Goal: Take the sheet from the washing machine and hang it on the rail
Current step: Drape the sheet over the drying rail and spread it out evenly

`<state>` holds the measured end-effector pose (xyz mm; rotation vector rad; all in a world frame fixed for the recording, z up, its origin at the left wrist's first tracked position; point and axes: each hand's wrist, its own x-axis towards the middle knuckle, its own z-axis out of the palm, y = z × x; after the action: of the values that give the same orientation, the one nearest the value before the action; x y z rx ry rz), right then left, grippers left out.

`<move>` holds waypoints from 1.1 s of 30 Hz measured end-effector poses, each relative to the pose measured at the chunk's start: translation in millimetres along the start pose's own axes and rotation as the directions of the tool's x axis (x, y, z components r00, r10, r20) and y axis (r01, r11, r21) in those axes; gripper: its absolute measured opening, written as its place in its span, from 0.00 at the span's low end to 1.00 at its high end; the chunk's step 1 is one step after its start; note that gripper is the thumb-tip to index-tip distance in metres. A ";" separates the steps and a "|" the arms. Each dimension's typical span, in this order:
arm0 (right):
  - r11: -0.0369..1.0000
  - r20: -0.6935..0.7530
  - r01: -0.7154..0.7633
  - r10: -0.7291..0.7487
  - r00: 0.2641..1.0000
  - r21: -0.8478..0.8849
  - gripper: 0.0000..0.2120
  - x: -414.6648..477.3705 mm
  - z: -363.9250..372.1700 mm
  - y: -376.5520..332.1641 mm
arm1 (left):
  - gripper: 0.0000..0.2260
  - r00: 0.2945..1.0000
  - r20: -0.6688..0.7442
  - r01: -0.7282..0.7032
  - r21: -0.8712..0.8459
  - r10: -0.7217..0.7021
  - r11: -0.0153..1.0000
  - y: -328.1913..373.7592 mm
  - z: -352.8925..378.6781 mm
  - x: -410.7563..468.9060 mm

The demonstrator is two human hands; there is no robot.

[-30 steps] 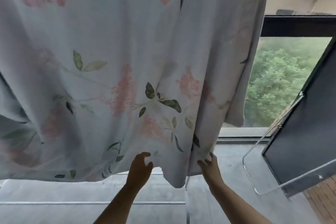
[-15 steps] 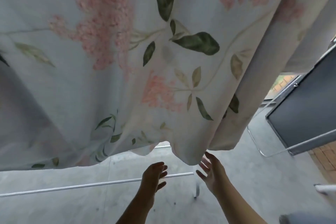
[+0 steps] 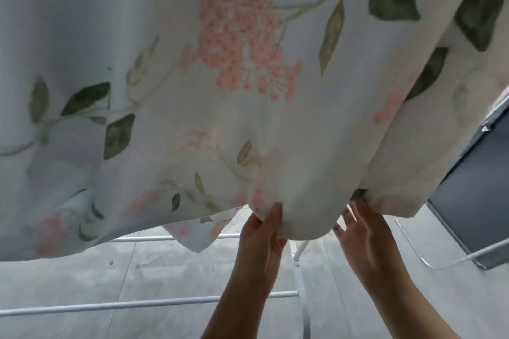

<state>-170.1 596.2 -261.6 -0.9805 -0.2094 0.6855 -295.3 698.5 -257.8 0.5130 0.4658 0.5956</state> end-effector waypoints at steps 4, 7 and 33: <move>0.985 0.039 0.170 -0.170 0.985 -0.001 0.15 8.3 -19.1 13.1 | 0.12 0.936 -0.100 -0.341 -0.029 0.337 0.940 17.2 -49.5 22.1; 0.973 0.054 0.230 -0.230 0.972 0.012 0.10 8.5 -35.4 23.8 | 0.10 0.865 -0.120 -0.488 0.021 0.487 0.872 37.8 -84.3 28.5; 0.914 -0.029 0.102 -0.099 0.995 0.393 0.33 -12.9 -84.0 52.2 | 0.07 0.803 -0.228 -0.539 0.112 0.550 0.835 64.0 -162.6 16.4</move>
<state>-164.5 549.2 -349.4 -0.5803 -0.1068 0.5990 -398.0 805.6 -351.5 0.6192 0.5758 1.2238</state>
